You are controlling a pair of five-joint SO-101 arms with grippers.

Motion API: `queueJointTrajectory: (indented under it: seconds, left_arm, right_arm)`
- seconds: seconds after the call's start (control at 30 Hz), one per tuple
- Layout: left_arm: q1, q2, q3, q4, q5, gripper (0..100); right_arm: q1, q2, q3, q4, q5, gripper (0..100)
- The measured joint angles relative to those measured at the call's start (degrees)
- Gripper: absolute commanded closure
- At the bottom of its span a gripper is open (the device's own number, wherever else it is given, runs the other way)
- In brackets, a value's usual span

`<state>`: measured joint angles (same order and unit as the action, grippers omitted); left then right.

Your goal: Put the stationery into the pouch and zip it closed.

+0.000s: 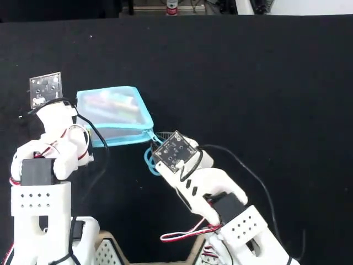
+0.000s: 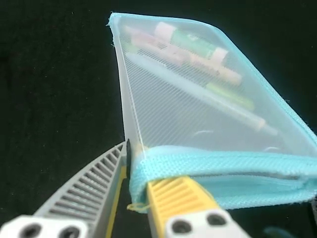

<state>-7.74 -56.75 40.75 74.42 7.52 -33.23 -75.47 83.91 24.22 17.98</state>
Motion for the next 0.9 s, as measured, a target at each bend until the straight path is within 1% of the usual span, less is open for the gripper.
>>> queueJointTrajectory:
  seconds: [0.1, 0.27, 0.5, 0.67, 0.73, 0.9]
  left_arm:
    - [0.1, 0.0, 0.0, 0.0, 0.0, 97]
    - [0.2, 0.0, 0.0, 0.0, -2.7, 97]
    - [0.2, 0.0, -1.8, 0.0, -2.9, 97]
    - [0.2, 0.0, -3.3, 0.1, -3.3, 97]
    - [0.2, 0.0, -5.1, 0.6, -3.3, 97]
    - [0.2, 0.1, -10.7, 5.4, -3.2, 97]
  right_arm:
    - [0.0, 0.0, -0.4, 2.5, 0.1, 98.8]
    - [0.0, 0.0, -6.7, 11.3, 1.9, 98.8]
    - [0.0, 0.0, -11.3, 13.9, 2.3, 98.8]
    - [0.0, 0.2, -18.6, 18.6, 2.3, 98.8]
    - [0.0, 1.7, -22.3, 20.7, 2.3, 98.8]
    - [0.0, 11.0, -32.7, 26.0, 2.3, 98.8]
